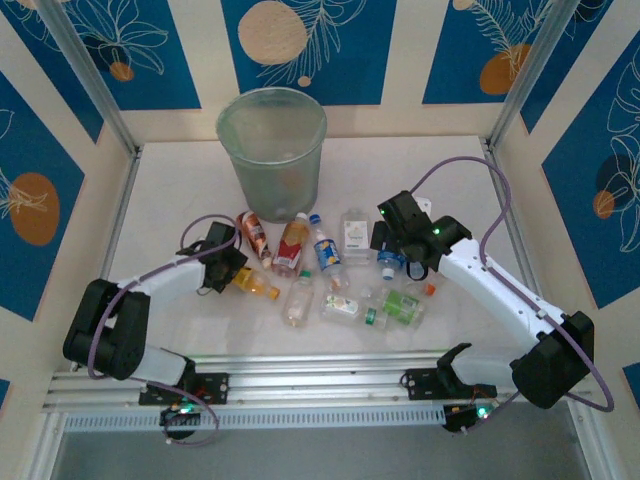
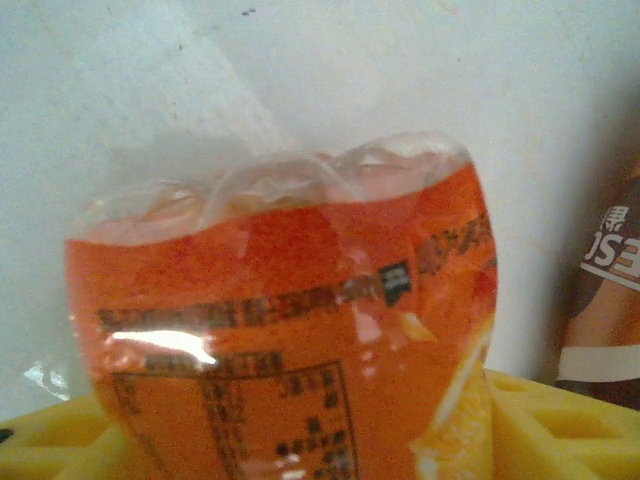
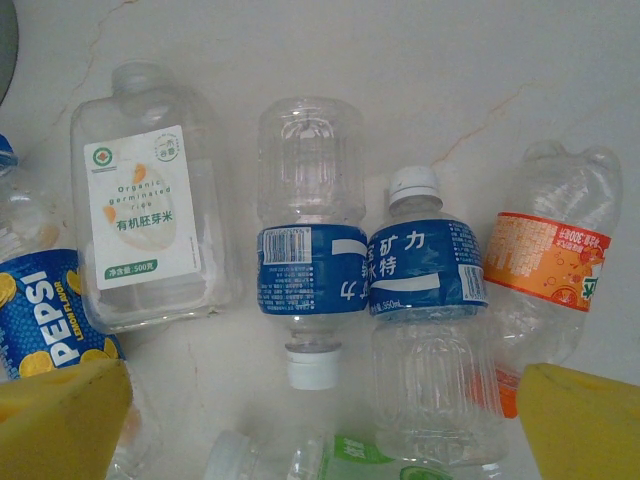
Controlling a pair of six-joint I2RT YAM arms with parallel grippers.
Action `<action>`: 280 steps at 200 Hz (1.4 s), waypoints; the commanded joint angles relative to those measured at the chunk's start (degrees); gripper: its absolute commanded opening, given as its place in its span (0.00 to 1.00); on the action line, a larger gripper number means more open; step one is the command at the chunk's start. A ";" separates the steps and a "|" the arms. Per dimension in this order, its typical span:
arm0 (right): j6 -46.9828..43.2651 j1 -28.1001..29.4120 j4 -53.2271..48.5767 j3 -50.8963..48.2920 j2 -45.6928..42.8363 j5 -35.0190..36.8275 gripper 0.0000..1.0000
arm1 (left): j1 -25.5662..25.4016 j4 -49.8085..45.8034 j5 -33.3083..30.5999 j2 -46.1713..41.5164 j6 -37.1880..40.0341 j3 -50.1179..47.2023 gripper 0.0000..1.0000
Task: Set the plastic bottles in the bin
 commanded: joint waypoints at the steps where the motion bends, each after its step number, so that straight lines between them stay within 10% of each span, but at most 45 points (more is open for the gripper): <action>1: 0.81 0.38 -1.09 1.03 0.10 0.35 0.99 | 1.30 -0.21 -1.31 0.25 -0.10 1.27 0.59; 158: 0.93 0.45 -0.87 0.94 -1.04 0.51 0.99 | 3.51 -6.53 -19.60 -18.04 26.00 18.75 0.44; 280: 1.06 0.47 0.48 -0.29 -3.25 0.46 0.99 | 3.42 11.84 -7.83 -11.99 45.35 41.97 0.44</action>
